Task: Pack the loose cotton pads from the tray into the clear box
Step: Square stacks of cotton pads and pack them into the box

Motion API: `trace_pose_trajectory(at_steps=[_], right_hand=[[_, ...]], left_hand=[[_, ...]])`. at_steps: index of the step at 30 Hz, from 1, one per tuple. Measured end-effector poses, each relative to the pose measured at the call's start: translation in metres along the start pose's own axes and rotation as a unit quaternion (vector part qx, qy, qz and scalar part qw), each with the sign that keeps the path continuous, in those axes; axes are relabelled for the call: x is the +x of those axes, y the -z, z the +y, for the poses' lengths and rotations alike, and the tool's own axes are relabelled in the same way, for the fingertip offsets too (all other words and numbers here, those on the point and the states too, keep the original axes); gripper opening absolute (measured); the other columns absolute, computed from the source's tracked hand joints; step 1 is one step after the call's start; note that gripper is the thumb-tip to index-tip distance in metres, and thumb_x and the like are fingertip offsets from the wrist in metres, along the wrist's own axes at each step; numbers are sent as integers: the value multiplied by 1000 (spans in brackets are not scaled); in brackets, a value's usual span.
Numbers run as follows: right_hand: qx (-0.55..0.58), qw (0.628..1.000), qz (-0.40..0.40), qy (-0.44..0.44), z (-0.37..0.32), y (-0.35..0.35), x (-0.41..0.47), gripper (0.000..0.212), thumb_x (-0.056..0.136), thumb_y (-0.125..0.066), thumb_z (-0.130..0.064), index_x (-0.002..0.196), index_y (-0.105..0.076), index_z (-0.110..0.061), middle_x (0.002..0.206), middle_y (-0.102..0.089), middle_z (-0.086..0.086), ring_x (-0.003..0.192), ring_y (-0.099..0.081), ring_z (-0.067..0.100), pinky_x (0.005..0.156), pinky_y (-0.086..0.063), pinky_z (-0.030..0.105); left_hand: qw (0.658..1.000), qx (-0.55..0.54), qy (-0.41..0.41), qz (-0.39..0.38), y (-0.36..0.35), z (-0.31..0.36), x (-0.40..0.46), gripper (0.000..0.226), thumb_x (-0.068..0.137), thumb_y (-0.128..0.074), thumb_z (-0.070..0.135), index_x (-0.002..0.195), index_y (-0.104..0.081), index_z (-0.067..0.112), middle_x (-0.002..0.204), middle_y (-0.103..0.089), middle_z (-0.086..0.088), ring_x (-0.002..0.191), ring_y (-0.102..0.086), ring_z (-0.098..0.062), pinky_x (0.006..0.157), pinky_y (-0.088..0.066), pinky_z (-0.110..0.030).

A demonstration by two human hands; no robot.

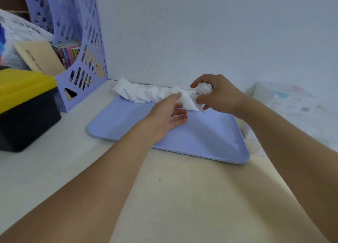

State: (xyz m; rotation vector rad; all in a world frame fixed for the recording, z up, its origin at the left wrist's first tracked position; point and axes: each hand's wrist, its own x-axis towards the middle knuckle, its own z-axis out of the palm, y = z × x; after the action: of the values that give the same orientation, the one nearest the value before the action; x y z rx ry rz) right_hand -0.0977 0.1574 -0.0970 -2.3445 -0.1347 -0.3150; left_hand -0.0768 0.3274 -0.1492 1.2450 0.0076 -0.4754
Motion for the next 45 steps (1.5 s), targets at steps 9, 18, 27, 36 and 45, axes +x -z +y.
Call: trace_pose_trajectory(at_steps=[9, 18, 27, 36, 45], right_hand=[[77, 992, 46, 93, 5, -16, -46, 55, 70, -91, -20, 118, -64, -20, 95, -69, 0, 84, -65, 19, 75, -56, 30], [14, 984, 81, 161, 12, -10, -58, 44, 90, -68, -25, 132, -56, -20, 106, -64, -8, 91, -63, 14, 87, -54, 37], [-189, 954, 37, 228, 14, -19, -60, 79, 89, -45, -67, 148, -44, -15, 118, -54, 0, 103, -42, 19, 87, -31, 24], [-224, 953, 37, 203, 15, -33, -61, 100, 78, -46, -78, 154, -36, -13, 128, -55, 2, 116, -45, 21, 101, -37, 38], [11, 989, -30, 147, 8, -17, -66, 118, 61, -96, -19, 156, -27, -27, 117, -61, -10, 100, -56, -1, 83, -47, 12]], left_hand=[[985, -93, 3, -146, -17, -5, -23, 31, 102, -51, 12, 129, -63, 0, 129, -67, -18, 108, -69, -23, 91, -59, -34], [986, -62, -19, -156, -23, -11, -30, 35, 104, -38, -4, 134, -56, 1, 128, -68, -17, 117, -67, -26, 95, -57, -37], [975, -106, 44, -189, -30, -7, -44, 30, 103, -30, 5, 104, -59, -1, 63, -66, -9, 52, -65, -12, 98, -49, -37], [953, -179, 98, -226, -30, -6, -48, 48, 105, -31, 35, 98, -66, 3, 79, -63, -9, 33, -53, -16, 44, -48, -21], [970, -88, 36, -224, -24, -5, -39, 31, 97, -60, 36, 118, -67, 13, 123, -57, -5, 112, -59, -22, 96, -47, -36]])
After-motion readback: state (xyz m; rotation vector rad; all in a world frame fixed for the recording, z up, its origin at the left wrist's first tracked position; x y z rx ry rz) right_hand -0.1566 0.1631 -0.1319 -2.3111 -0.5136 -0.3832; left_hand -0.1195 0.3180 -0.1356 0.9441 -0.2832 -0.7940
